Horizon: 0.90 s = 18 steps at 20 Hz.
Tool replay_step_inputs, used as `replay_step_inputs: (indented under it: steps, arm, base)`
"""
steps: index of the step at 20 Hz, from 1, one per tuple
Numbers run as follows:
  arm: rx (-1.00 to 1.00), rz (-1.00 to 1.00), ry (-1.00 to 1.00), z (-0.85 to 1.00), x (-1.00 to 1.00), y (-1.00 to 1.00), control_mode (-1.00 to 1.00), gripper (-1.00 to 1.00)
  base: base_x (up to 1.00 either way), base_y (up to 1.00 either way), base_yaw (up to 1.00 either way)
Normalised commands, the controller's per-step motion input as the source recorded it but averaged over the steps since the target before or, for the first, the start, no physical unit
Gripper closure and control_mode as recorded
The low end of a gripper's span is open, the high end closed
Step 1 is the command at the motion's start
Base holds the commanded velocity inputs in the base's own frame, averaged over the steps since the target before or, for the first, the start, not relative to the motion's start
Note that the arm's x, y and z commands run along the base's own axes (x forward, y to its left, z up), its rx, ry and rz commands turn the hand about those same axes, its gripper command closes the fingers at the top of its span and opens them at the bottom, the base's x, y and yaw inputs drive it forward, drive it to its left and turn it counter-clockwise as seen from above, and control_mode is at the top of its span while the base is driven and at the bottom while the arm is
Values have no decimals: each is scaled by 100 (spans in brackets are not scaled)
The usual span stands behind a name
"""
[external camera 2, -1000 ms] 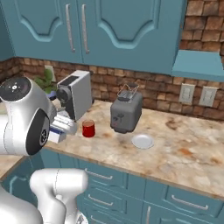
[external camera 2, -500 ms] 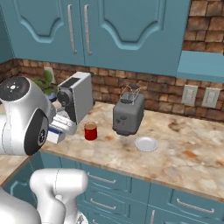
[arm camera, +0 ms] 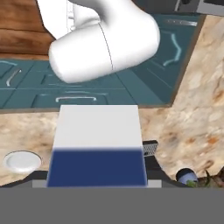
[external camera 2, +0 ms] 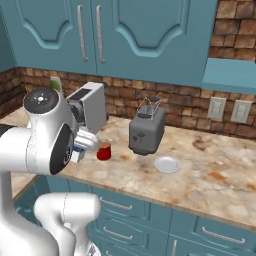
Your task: Take a sugar cube from the saucer and place it inside the coffee. Then, grab milk from the fridge and place it next to the coffee on the counter to sweeten the coffee.
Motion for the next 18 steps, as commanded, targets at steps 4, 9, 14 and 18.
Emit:
replay_step_inputs:
  steps: [4,9,14,18]
  arm:
    - [3,38,3,-37,5,-79,-100,100]
    - [4,50,0,-46,1,-58,-100,100]
    - [3,37,0,-44,45,-22,-100,100]
    - [5,21,-6,-40,68,0,-100,100]
  base:
    - [0,0,0]
    - [0,0,0]
    - [0,0,0]
    - [0,0,0]
